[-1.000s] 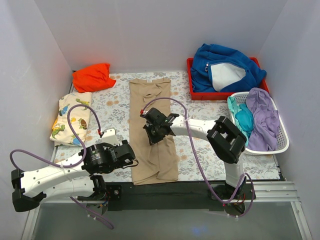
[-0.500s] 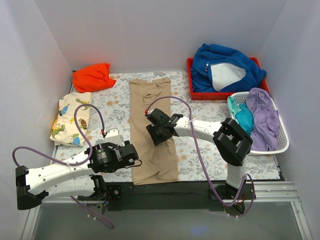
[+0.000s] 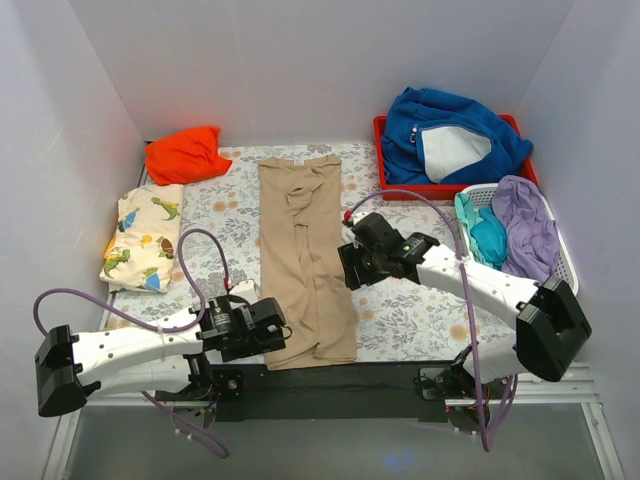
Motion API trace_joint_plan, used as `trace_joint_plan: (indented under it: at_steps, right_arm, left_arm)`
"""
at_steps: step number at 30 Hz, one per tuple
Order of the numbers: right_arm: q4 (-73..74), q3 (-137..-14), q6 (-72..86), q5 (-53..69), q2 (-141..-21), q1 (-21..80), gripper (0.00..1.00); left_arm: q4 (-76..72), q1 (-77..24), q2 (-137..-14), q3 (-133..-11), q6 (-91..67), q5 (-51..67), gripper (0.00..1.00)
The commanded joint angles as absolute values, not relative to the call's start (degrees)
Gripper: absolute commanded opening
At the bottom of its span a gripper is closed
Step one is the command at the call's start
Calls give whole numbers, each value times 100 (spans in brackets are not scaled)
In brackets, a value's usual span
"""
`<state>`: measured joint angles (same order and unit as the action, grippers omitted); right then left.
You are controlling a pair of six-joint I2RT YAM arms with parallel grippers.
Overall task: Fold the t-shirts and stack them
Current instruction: Fold the tshirt
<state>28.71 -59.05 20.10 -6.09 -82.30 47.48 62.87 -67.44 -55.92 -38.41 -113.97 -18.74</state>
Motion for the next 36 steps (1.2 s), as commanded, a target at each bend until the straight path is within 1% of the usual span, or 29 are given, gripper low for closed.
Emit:
trace_joint_plan:
  at_steps: [1,4,8,10,14,20,24,32,36]
  right_arm:
    - [3032,-5301,2390,452,-7780,4790,65]
    - [2927,-4642,2749,1113,-7322,4886,64]
    - [2638,-3860,3321,1563,-6568,5132,64]
    - [2462,-3490,3532,1757,-6356,5229,63]
    - [2180,-3112,3980,1837,-5925,5370,63]
    - [1566,-2760,4245,1819,-6178,5467,63]
    - [1477,-2777,4324,1565,-6416,5520,63]
    - [941,-2584,4430,1749,-6916,5520,63]
    - [747,-2487,4517,1837,-7031,5528,63]
  left_arm:
    - [5801,-6724,-4949,-3517,-11601,-959,90]
    - [5617,-6732,-4685,-3191,-11619,-661,90]
    - [5222,-6732,-4535,-2866,-11541,-440,90]
    - [4888,-6724,-4517,-2611,-11505,-326,90]
    - [4755,-6732,-4544,-2426,-11575,-491,91]
    - [4658,-6724,-4377,-2382,-11900,-1150,91]
    - [4711,-6724,-4334,-2365,-12076,-1502,91]
    - [4456,-6732,-4131,-2109,-12120,-1468,90]
    - [4377,-6732,-4201,-2057,-12067,-1441,85]
